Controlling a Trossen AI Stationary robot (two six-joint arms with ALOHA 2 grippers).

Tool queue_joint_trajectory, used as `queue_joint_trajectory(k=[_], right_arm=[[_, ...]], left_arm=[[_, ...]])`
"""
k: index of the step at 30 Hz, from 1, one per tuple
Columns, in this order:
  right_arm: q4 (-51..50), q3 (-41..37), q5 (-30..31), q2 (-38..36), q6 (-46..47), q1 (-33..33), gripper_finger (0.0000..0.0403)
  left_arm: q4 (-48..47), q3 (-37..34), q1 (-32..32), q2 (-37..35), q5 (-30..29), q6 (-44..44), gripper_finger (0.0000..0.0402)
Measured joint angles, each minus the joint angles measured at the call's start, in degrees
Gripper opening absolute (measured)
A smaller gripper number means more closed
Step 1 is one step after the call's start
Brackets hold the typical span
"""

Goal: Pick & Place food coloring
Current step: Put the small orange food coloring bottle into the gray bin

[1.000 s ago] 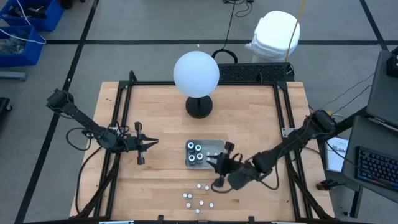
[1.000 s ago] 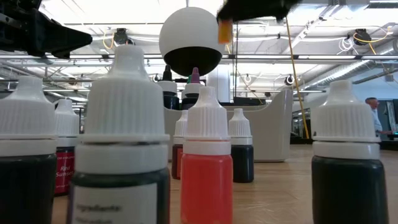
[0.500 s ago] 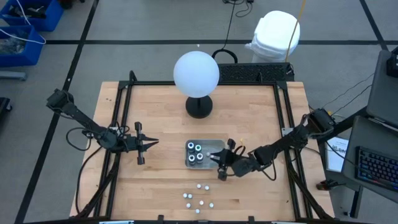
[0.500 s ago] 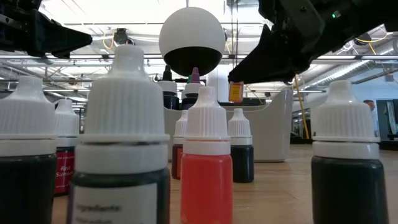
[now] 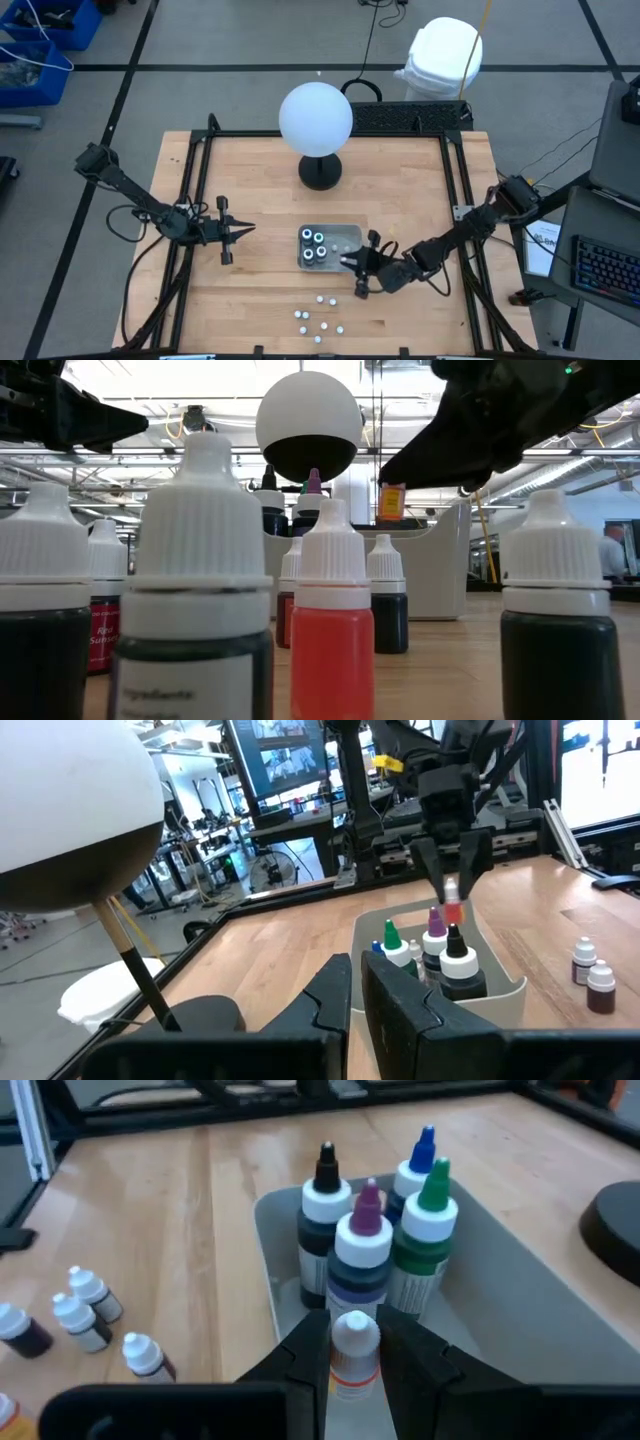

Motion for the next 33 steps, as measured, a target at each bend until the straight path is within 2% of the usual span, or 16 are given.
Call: queue_joint_trajectory(k=[4,22,33], right_arm=[[0.3,0.0,2.4,0.0,-0.6,1.5,0.0061],[0.8,0.0,2.5,0.0,-2.1,1.6,0.0061],[5.4,-2.7,2.8,0.0,-2.1,1.6,0.0061]], left_arm=[[0.0,0.0,0.0,0.0,0.0,0.3,0.0037],[0.1,0.0,0.0,0.0,-0.1,0.4,0.0037],[0.2,0.0,0.0,0.0,-0.1,1.5,0.0037]])
